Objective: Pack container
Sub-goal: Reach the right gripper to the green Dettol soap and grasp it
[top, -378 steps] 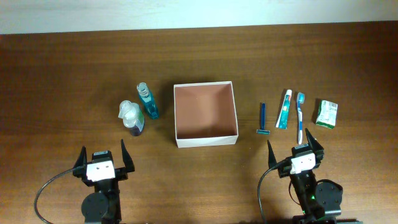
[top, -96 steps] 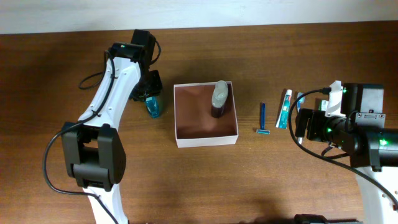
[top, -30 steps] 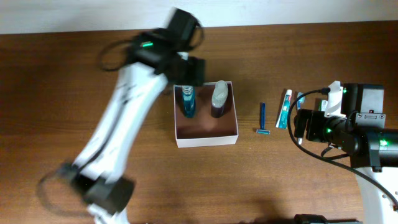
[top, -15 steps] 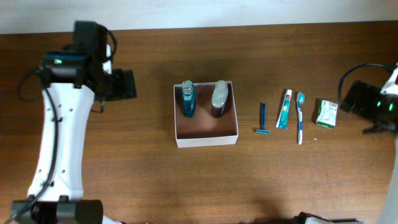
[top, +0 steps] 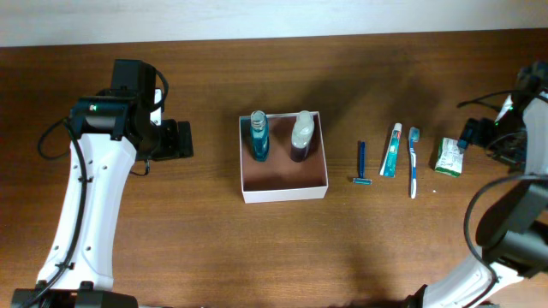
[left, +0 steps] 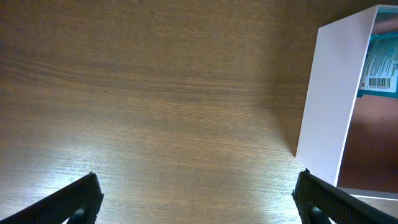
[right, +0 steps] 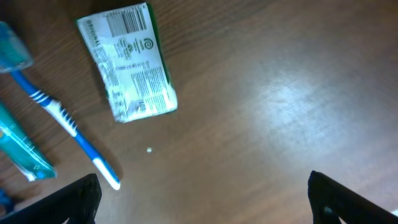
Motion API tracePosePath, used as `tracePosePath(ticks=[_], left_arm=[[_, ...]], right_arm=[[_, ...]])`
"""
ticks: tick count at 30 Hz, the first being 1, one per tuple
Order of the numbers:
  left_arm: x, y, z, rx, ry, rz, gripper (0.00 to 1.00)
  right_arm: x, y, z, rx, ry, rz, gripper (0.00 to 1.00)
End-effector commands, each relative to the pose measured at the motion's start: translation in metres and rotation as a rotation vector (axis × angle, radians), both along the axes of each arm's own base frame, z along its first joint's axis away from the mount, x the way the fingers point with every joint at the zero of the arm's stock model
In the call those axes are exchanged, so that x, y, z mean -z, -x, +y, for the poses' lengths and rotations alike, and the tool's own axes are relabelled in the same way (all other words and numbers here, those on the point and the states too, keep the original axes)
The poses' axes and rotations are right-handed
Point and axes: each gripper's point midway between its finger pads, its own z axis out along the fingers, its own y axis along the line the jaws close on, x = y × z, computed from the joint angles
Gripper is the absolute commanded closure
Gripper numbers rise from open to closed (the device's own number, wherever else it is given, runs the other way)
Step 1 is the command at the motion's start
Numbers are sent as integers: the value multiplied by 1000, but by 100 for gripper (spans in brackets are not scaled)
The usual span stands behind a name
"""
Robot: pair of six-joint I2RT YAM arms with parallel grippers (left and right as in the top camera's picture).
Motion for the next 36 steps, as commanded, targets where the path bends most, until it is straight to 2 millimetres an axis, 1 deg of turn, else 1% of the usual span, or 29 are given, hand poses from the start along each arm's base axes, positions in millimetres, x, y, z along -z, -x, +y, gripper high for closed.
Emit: tracePosePath(ticks=[1,5,7,8,12,20,24,30,36], left_arm=[[-5,1,0,13,8,-20,0],[-5,0,0,13,8,-23,0],[-5,0,0,13,8,-22,0],[-5,0,0,13,8,-23,0],[-5,0,0,13,8,-22,0],[-5,0,0,13,8,-22,0],[-5,1,0,13,7,-17,1],[-5,2,0,13,7,-14,0],[-5,2,0,13,7,-14,0]], right_arm=[[15,-15,11,-65,-37,-8,1],[26,-25,16,-103,-35,-10,1],[38,-28,18,-118,-40,1,1],[40,-29,18,-118,-42,3,1],[61,-34,16,-116,-56,13,1],[98,-35,19,-113,-99,63,1],[106,-36,20,-113,-109,70,2],[109,-44,17,-114,-100,41,2],[124,-40,24,-111,-142,66,2]])
